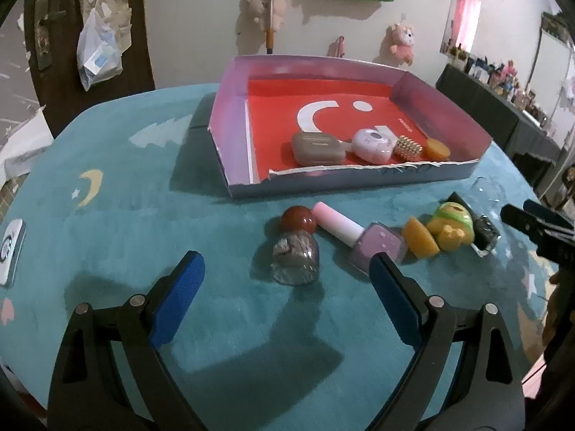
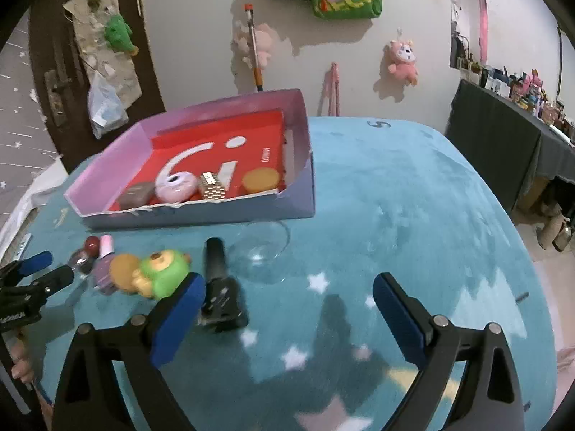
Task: Organize rigid objects
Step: 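Grasp the glitter red-capped bottle with the left tool while the right tool grasps the glass cup, then carry the glitter bottle and glass cup into the red box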
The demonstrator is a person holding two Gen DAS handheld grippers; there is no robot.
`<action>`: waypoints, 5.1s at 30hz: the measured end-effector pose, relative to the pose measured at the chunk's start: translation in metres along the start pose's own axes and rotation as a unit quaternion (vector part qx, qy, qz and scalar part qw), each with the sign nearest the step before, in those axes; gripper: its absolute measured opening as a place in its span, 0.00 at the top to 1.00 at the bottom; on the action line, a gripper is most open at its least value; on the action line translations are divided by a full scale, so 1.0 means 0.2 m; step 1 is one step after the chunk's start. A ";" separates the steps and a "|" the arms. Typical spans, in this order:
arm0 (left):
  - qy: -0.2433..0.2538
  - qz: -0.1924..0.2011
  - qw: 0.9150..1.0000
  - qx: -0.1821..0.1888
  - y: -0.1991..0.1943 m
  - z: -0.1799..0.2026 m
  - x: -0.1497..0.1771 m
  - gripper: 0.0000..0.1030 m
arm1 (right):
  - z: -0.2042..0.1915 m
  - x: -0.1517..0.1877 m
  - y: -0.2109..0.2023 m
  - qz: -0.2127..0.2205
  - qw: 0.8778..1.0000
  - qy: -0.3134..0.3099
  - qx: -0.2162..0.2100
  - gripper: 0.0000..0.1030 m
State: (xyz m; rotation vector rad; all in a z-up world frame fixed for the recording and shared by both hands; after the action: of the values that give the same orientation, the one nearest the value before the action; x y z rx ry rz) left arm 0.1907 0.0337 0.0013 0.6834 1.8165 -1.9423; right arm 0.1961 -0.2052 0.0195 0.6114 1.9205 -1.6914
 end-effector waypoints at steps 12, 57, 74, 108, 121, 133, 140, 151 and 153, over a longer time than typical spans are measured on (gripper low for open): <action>-0.002 -0.031 0.999 -0.018 0.14 -0.06 -0.05 0.18 | 0.01 -0.08 0.20 -0.046 0.999 -0.006 0.006 0.14; 0.030 0.018 0.999 0.009 0.06 0.06 -0.15 0.74 | -0.14 -0.12 0.11 -0.021 0.998 -0.050 -0.013 0.60; 0.045 0.053 0.997 0.022 -0.11 0.12 -0.18 0.74 | -0.28 -0.19 -0.10 0.019 0.996 -0.084 -0.033 0.60; 0.050 0.063 0.994 0.068 -0.19 0.18 -0.30 0.74 | -0.34 -0.27 -0.13 0.027 0.994 -0.100 -0.044 0.60; 0.077 0.014 0.989 0.124 -0.02 0.27 -0.56 0.74 | -0.35 -0.46 0.03 0.013 0.992 -0.110 -0.065 0.60; 0.101 -0.062 0.981 0.155 0.31 0.40 -0.73 0.74 | -0.32 -0.63 0.30 -0.050 0.988 -0.129 -0.073 0.59; 0.100 -0.079 0.980 0.150 0.43 0.42 -0.80 0.74 | -0.33 -0.69 0.47 -0.083 0.984 -0.140 -0.074 0.59; 0.109 -0.108 0.979 0.132 0.62 0.43 -0.83 0.74 | -0.33 -0.65 0.65 -0.124 0.978 -0.158 -0.060 0.59; 0.111 -0.115 0.978 0.133 0.65 0.44 -0.82 0.74 | -0.33 -0.65 0.67 -0.129 0.977 -0.158 -0.062 0.59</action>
State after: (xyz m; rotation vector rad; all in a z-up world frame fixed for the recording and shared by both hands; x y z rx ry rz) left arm 0.3931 -0.0710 -0.0026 0.8339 1.8521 -2.3757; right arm 0.3759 -0.1245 0.0067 0.0391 1.9123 -1.6831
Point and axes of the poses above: each gripper's, at about its wrist camera, not at the fingertips, and y roughly the way its jaws point, z to its right, x to its underside, the point moved 8 cm from there along y, roughly the way its jaws point, and after that the axes turned 5 degrees about -z, right-handed, at the moved point
